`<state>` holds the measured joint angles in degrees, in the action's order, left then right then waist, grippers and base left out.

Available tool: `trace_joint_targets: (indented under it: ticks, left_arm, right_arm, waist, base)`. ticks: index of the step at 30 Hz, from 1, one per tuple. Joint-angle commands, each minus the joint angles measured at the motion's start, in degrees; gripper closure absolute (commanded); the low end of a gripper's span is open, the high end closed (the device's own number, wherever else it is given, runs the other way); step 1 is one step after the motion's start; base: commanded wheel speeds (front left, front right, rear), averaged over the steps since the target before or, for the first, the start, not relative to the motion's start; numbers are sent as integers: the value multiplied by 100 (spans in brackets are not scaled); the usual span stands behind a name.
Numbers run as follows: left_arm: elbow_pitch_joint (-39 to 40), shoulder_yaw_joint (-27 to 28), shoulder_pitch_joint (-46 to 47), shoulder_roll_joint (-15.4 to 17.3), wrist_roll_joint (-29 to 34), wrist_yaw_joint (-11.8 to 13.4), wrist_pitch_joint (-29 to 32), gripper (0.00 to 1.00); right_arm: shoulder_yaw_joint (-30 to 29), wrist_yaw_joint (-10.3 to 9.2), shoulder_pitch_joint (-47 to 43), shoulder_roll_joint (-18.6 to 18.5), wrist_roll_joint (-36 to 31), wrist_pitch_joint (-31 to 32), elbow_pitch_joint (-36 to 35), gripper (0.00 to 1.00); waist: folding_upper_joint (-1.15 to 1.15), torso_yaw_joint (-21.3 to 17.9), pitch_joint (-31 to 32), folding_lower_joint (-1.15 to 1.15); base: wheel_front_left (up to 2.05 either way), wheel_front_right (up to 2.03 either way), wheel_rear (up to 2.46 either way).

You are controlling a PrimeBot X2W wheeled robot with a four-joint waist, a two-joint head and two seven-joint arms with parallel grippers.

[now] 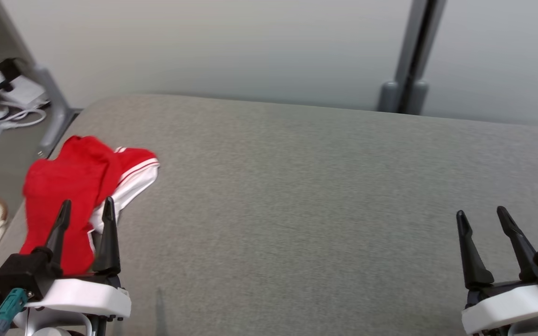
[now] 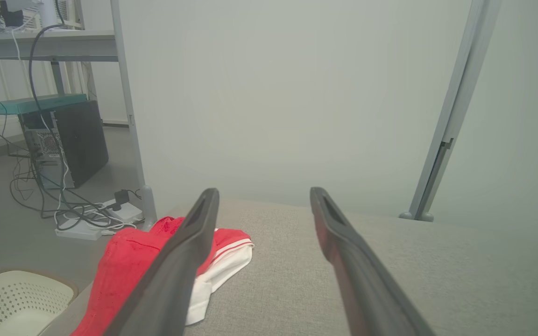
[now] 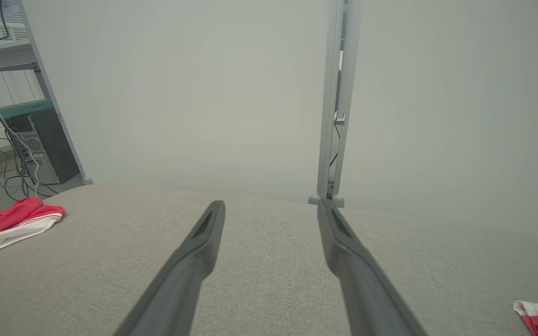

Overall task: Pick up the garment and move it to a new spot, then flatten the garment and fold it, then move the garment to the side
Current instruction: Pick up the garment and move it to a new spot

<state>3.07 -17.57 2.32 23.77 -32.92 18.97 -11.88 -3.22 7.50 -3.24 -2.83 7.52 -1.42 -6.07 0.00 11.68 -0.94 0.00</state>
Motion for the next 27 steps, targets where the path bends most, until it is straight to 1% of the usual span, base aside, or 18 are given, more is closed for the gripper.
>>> trace_joint_targets:
  ticks: [1,7,12,20,27]
  left_arm:
    - [-17,35,89,25,-25,-17,-40,0]
    - [-69,139,95,6,-87,-82,-134,0]
    - [-85,158,85,-33,-105,-178,-192,0]
    - [-106,213,116,-47,-56,-207,-244,0]
    - [-33,330,302,-81,-67,-137,-274,0]
  right_arm:
    - [9,-1,62,-17,34,37,-11,0]
    - [146,-1,134,-18,58,50,-5,0]
    - [162,-1,160,-19,65,54,11,0]
    - [178,-1,157,-18,92,73,36,0]
    - [224,-1,259,-19,80,92,-46,0]
  waist:
    - [0,337,-99,0]
    - [0,894,-162,0]
    - [0,1169,-183,0]
    - [0,1274,-206,0]
    - [0,1171,-395,0]
  base:
    - [0,0,0]
    - [0,0,0]
    - [0,0,0]
    - [0,0,0]
    - [0,0,0]
